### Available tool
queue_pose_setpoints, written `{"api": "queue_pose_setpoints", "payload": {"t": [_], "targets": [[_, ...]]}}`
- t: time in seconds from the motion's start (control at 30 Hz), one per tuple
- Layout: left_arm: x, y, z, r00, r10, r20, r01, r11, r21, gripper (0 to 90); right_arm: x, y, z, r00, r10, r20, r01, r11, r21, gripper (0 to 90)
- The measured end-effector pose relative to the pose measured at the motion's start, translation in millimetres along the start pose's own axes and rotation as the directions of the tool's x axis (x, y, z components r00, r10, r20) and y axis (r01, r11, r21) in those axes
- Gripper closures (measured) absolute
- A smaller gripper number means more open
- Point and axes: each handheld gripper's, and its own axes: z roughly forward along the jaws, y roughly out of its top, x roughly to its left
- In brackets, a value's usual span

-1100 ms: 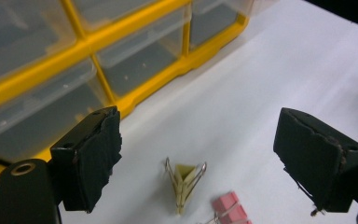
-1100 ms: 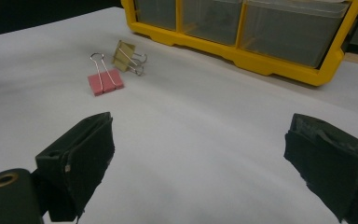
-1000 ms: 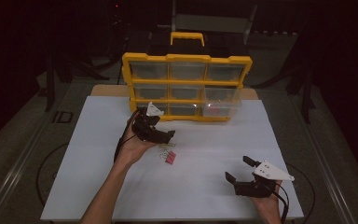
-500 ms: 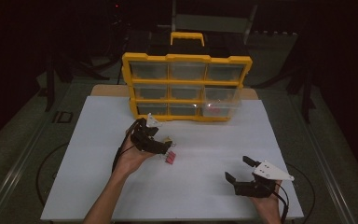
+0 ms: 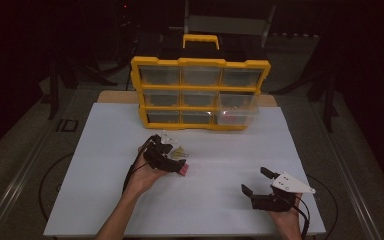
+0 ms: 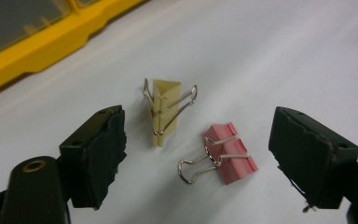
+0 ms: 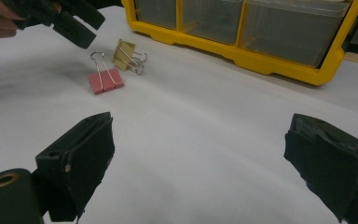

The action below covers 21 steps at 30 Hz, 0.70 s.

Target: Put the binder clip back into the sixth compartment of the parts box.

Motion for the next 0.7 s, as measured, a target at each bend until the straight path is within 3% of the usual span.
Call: {"api": "queue_pose_setpoints", "payload": {"t": [0.4,0.7], "targets": [[-2.4,-11.3,9.9,0.9991,-0.013,0.040,0.011,0.9993,0.035,31.2,0.5,0.2,-0.3,1.0000,0.000,0.000,0.000,1.000,0.001,7.7],[-1.7,-14.3,13.7,0.9965,-0.032,0.077,0.028,0.9980,0.057,56.1,0.9,0.2,0.3,1.0000,-0.008,0.003,0.008,1.000,0.004,7.7]]}}
